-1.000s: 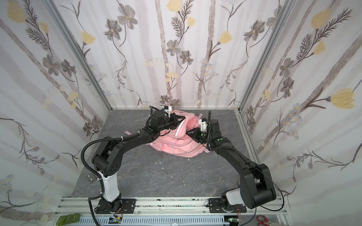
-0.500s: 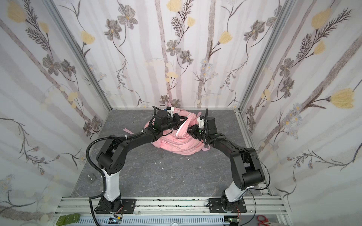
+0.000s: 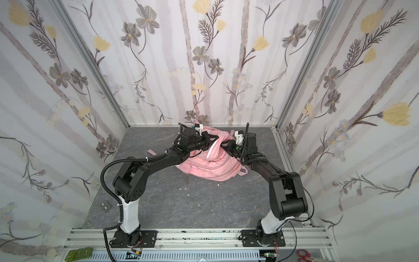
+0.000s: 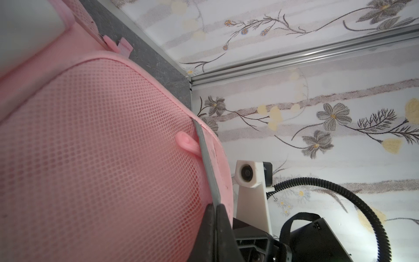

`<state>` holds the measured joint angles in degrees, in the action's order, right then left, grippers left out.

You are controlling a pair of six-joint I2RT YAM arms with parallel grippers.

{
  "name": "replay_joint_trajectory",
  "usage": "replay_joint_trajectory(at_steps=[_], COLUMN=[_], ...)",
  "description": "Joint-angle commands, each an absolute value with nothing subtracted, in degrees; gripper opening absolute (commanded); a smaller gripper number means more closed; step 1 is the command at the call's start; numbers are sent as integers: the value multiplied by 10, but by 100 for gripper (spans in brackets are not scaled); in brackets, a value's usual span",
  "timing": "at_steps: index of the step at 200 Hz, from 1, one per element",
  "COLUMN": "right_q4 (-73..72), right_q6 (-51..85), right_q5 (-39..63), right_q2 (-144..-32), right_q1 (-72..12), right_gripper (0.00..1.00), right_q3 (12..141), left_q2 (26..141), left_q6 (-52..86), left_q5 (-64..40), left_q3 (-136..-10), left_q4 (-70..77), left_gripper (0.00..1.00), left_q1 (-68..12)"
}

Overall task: Pack books, pencil case, and school supplies into a backpack
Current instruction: Place the compass set in the student bag.

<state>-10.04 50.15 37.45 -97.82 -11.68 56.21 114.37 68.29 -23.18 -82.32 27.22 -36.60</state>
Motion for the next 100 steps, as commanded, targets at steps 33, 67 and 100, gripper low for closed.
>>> replay_joint_trajectory(at_steps=[33, 67, 100], right_q4=[94, 187, 185], right_q6=[372, 321, 343], right_q5=[297, 193, 87], right_q2=[-856, -762, -711], right_q1=[-112, -146, -277], right_gripper=[41, 40, 38], right_q3=[563, 549, 528], left_q2=[1133, 1057, 955], left_q6=[610, 486, 346], left_q5=[-196, -175, -127], left_q3=[-878, -842, -762], left_q4=[229, 200, 139], left_gripper=[50, 85, 85], left_q1=[-366, -366, -366])
